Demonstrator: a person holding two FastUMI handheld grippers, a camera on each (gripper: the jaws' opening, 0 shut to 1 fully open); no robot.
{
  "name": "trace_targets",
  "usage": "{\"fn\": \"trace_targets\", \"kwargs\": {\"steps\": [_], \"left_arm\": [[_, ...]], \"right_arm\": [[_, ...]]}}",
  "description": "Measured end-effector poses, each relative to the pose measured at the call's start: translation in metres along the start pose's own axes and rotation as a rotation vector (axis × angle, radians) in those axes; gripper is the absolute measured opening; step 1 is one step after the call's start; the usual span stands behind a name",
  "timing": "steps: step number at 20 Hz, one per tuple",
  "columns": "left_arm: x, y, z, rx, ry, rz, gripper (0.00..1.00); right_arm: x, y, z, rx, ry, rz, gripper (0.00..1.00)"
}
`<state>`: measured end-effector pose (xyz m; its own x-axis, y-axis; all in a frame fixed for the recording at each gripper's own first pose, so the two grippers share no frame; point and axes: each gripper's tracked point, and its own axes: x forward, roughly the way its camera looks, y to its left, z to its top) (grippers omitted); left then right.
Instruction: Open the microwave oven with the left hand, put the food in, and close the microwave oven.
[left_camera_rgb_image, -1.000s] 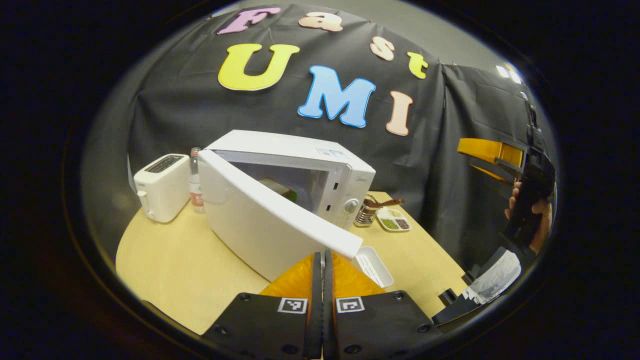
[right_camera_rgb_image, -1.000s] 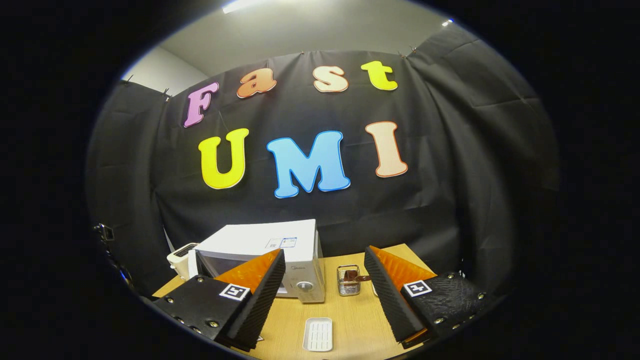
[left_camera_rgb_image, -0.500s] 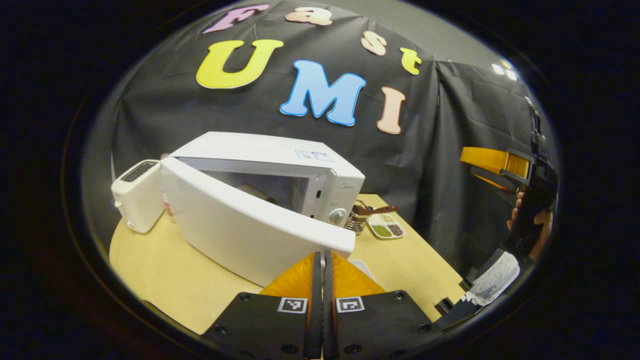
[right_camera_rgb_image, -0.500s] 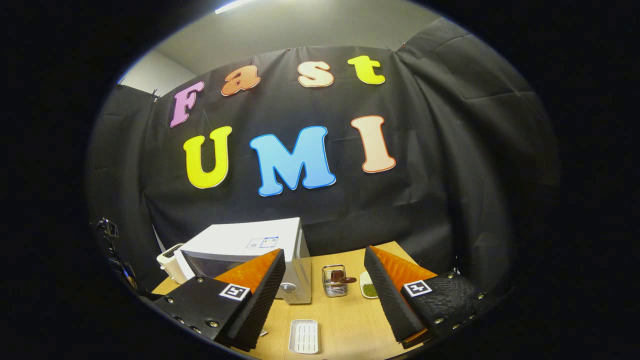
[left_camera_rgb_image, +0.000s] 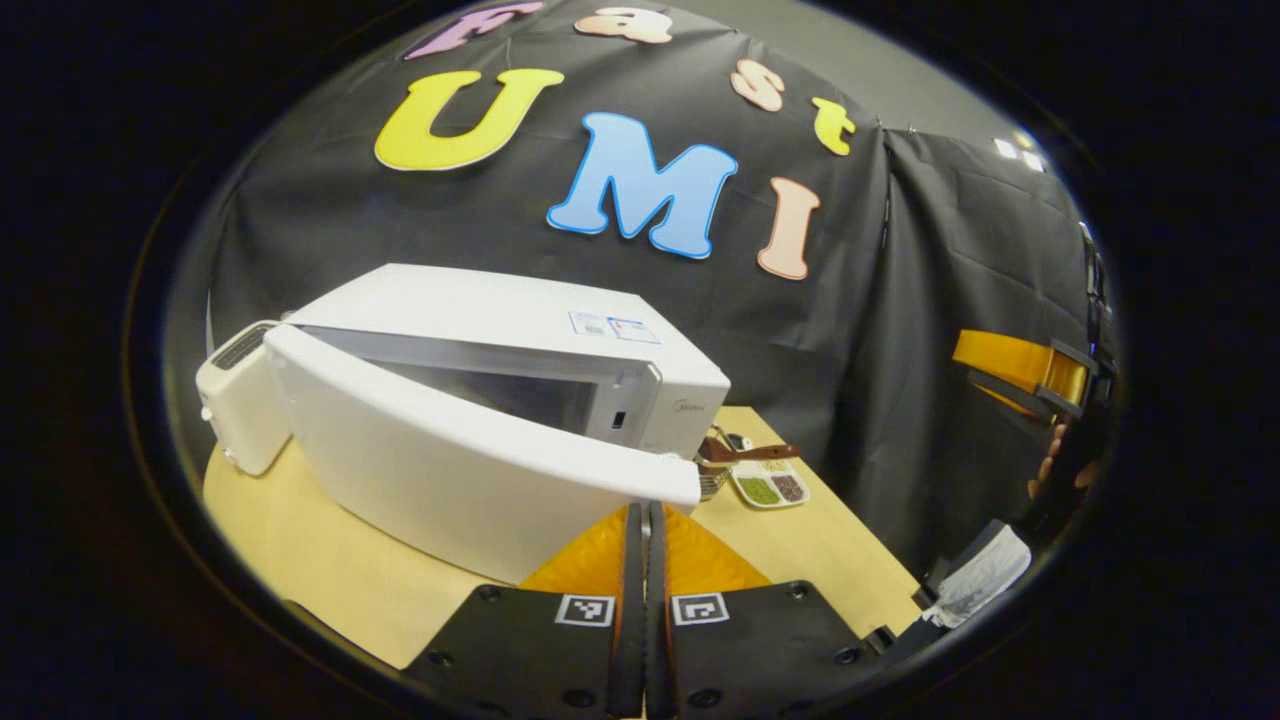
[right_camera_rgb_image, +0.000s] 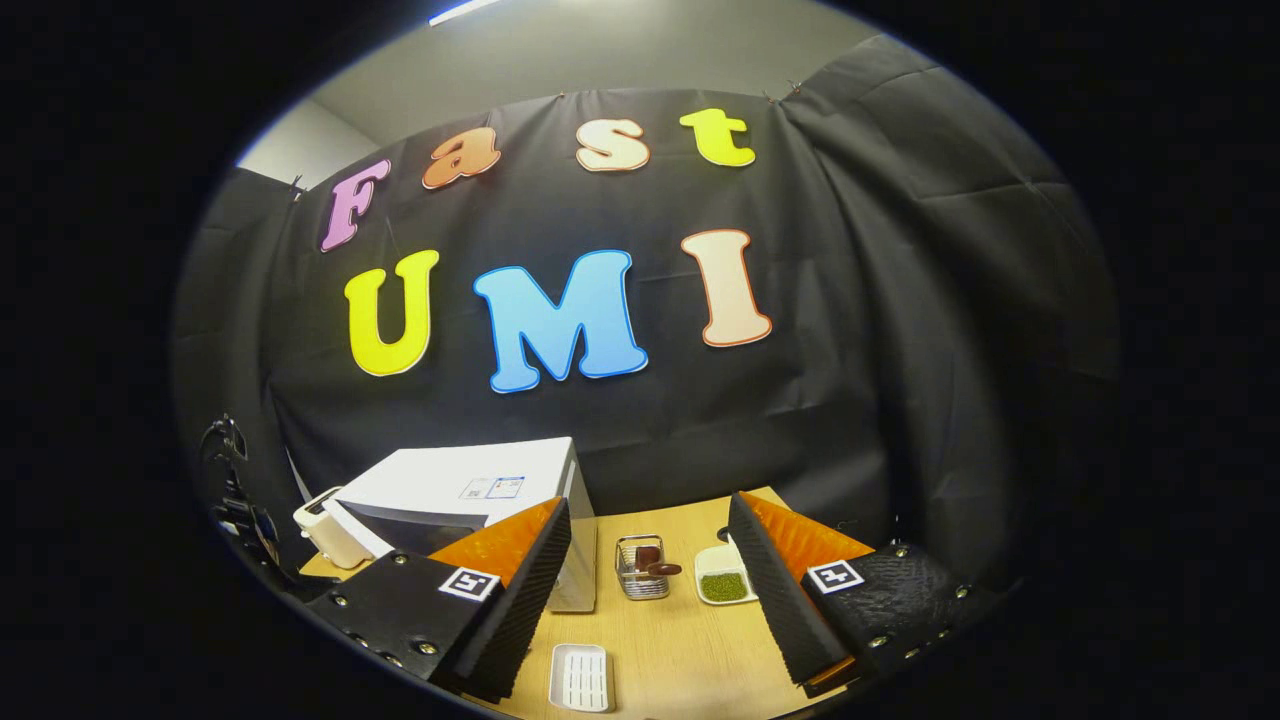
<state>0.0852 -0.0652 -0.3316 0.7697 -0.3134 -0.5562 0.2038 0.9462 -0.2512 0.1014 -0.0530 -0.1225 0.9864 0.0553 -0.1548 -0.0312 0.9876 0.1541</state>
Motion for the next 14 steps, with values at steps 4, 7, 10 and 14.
{"fn": "trace_targets", "kwargs": {"steps": [4, 7, 10, 14], "left_arm": [[0.019, -0.001, 0.008, -0.021, -0.011, 0.002, 0.07], [0.033, -0.001, 0.016, -0.04, -0.023, 0.019, 0.07], [0.05, 0.0, 0.024, -0.045, -0.029, 0.027, 0.07], [0.071, 0.003, 0.032, -0.047, -0.032, 0.032, 0.07]], "right_arm": [[0.007, -0.006, -0.001, -0.001, 0.005, -0.008, 0.96], [0.012, -0.007, -0.001, -0.001, 0.009, -0.008, 0.96], [0.017, -0.006, -0.001, -0.005, 0.01, -0.004, 0.96], [0.022, -0.008, 0.002, -0.014, 0.007, -0.001, 0.96]]}}
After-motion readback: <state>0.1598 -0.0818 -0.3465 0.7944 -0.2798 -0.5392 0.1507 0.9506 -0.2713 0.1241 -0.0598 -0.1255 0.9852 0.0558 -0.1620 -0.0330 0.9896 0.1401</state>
